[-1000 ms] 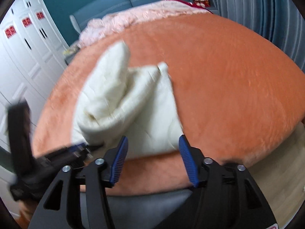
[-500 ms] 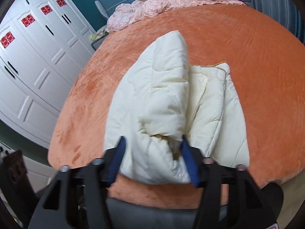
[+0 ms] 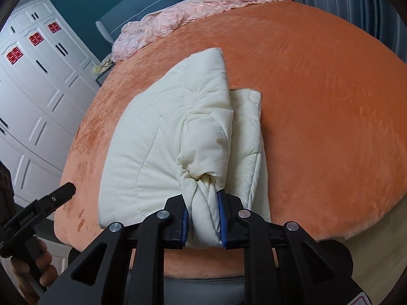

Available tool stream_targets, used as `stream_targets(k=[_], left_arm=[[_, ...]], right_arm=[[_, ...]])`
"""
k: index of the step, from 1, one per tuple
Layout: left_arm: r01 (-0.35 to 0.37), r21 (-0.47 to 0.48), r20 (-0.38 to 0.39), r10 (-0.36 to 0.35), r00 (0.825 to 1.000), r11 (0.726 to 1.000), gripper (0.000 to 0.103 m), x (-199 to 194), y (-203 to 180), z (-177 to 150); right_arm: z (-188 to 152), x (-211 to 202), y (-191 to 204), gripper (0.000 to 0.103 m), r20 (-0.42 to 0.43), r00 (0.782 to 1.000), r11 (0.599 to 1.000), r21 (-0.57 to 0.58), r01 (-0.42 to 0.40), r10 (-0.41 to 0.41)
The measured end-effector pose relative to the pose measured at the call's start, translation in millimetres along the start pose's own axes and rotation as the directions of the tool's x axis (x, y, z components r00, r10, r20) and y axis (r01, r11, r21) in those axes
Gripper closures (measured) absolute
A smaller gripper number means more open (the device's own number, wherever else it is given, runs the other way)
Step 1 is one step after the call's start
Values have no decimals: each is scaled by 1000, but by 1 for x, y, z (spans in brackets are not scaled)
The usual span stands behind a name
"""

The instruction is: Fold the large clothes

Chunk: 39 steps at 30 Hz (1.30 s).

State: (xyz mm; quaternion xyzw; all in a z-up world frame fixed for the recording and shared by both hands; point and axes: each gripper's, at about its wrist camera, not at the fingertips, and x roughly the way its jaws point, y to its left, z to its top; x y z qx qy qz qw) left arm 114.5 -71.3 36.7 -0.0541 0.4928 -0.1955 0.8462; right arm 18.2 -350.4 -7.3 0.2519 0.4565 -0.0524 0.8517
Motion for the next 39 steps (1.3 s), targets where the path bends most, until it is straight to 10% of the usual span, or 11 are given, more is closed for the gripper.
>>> stream_targets(k=[10, 39], left_arm=[[-61, 78, -126, 71, 990, 995, 41, 62, -41, -11], [-199, 114, -131, 213, 968, 973, 25, 100, -38, -22]], right_arm=[[-19, 44, -29, 86, -74, 997, 999, 26, 40, -38], [-13, 58, -24, 73, -108, 993, 998, 27, 49, -46]])
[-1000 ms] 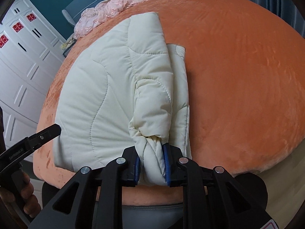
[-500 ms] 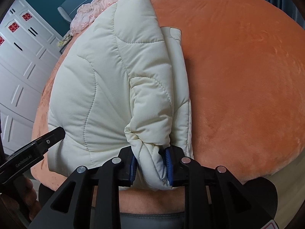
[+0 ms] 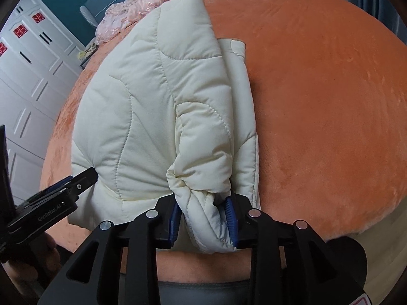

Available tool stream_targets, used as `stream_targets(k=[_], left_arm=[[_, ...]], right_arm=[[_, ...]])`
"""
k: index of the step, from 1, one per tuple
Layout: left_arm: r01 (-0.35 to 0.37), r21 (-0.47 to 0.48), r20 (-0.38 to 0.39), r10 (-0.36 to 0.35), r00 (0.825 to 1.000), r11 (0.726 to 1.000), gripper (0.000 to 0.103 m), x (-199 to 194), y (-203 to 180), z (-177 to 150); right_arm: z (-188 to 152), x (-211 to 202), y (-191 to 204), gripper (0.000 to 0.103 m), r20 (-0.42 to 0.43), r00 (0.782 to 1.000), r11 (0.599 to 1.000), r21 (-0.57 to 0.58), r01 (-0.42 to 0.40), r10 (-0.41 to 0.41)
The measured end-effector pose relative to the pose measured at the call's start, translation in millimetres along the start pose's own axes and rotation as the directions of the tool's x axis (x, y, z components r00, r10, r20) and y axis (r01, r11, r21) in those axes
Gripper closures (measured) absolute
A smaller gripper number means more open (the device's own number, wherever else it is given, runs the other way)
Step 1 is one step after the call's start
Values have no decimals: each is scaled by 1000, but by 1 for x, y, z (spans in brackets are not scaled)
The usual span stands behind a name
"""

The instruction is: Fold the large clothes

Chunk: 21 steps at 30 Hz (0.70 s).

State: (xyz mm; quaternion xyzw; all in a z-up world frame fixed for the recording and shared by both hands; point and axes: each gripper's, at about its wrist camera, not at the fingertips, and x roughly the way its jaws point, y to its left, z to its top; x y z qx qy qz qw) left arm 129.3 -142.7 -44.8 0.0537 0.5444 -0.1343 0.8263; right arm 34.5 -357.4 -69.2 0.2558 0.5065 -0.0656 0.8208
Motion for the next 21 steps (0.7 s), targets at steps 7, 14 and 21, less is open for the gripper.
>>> stream_targets(k=[7, 14, 21], left_arm=[[70, -130, 23, -68, 997, 989, 25, -27, 44, 40], [35, -158, 49, -28, 998, 987, 25, -24, 55, 106], [64, -163, -9, -66, 998, 985, 25, 13, 39, 140]], right_arm=[[40, -66, 6, 63, 149, 986, 995, 46, -89, 81], [119, -39, 20, 55, 166, 983, 988, 125, -95, 74], [157, 31, 20, 81, 76, 996, 974, 214, -69, 54]])
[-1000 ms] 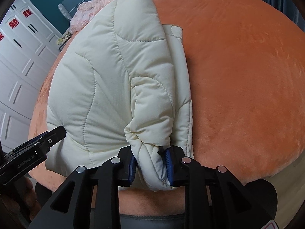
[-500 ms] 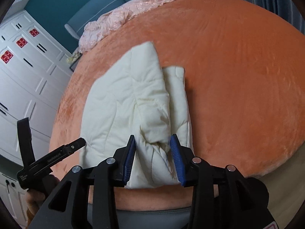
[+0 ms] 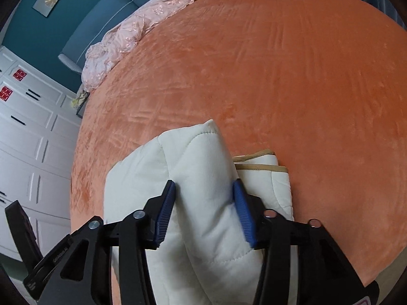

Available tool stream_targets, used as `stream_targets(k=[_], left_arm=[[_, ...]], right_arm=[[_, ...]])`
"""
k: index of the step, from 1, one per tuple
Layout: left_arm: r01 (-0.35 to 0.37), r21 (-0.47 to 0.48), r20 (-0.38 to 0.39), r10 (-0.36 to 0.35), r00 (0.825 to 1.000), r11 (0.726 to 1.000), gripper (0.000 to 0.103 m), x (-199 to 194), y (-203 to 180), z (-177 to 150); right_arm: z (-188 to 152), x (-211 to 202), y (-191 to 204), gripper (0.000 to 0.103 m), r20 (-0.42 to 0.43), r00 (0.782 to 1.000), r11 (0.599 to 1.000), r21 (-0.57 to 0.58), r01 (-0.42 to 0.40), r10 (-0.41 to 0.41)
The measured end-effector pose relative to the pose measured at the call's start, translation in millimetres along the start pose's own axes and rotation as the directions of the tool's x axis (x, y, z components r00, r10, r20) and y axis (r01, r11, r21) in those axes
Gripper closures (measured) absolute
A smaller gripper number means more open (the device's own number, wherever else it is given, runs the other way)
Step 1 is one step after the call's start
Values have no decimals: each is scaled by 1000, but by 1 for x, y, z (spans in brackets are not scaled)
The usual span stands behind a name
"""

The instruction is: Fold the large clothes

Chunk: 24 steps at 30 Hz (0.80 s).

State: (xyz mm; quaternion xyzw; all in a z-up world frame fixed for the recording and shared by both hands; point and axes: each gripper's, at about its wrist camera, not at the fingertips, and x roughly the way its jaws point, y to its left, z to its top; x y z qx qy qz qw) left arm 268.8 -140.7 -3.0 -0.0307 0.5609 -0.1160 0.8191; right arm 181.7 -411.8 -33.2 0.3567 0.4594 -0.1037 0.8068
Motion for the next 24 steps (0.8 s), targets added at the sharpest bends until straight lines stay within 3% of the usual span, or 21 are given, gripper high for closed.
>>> stream_targets(k=[3, 8, 13, 24], left_arm=[[-4, 31, -2, 4, 1000, 1000, 25, 11, -12, 2], [-11, 74, -2, 11, 1000, 997, 25, 34, -34, -1], [-70, 125, 41, 66, 997, 990, 17, 52, -47, -6], [-97, 110, 53, 92, 994, 989, 8, 89, -45, -10]], right_arm=[[-3, 0, -4, 92, 68, 998, 1000, -5, -4, 4], [-12, 22, -11, 93, 107, 987, 986, -101, 130, -119], [-16, 43, -21, 90, 99, 985, 980, -128, 154, -142], [-21, 69, -28, 81, 124, 982, 973, -168, 159, -140]])
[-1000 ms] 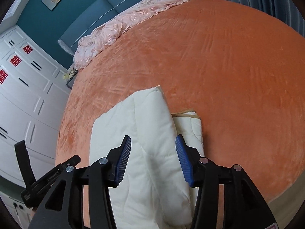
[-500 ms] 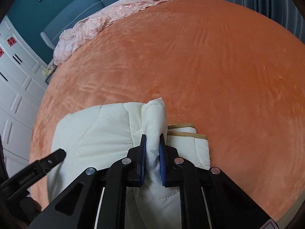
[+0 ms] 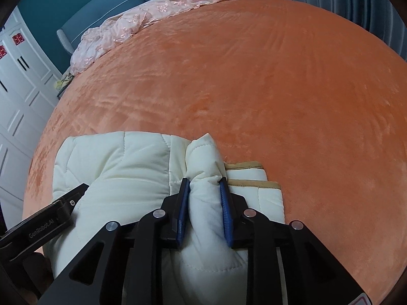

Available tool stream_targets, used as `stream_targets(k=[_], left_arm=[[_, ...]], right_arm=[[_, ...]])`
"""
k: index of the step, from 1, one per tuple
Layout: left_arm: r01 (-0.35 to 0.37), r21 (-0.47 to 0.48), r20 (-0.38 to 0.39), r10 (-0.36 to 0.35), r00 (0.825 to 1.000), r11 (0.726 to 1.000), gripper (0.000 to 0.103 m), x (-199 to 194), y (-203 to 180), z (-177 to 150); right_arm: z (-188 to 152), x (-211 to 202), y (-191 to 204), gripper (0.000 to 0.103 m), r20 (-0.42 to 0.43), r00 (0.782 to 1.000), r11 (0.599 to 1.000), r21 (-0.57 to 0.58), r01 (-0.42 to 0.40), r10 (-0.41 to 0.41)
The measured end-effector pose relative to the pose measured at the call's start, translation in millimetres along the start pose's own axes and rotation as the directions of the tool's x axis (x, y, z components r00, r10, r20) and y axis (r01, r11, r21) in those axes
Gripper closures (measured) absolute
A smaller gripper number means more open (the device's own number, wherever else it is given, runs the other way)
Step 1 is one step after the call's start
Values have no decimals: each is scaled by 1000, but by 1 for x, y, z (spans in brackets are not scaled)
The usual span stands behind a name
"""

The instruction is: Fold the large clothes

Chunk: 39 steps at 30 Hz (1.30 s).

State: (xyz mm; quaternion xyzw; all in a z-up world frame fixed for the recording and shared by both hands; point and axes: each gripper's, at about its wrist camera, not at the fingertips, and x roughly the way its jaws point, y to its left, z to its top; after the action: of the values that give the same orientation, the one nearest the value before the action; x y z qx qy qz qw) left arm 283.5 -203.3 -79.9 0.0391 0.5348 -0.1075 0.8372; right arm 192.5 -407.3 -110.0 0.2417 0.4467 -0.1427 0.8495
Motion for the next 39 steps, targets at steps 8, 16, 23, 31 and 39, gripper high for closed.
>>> stream_targets(k=[8, 16, 23, 31, 39], left_arm=[[-25, -12, 15, 25, 1000, 1000, 5, 13, -1, -4], [-61, -7, 50, 61, 997, 998, 5, 18, -5, -8], [-77, -5, 67, 77, 995, 997, 5, 21, -6, -9], [-89, -3, 81, 89, 993, 996, 5, 21, -7, -11], [-41, -34, 64, 43, 997, 999, 5, 7, 2, -11]], right_arm=[[-3, 6, -7, 80, 26, 999, 999, 22, -45, 44], [-7, 7, -7, 79, 60, 997, 999, 15, -51, 50], [-9, 8, -7, 77, 81, 995, 998, 13, -57, 56], [-12, 8, -8, 77, 96, 994, 998, 12, -60, 58], [-12, -5, -15, 76, 118, 989, 994, 43, -96, 91]])
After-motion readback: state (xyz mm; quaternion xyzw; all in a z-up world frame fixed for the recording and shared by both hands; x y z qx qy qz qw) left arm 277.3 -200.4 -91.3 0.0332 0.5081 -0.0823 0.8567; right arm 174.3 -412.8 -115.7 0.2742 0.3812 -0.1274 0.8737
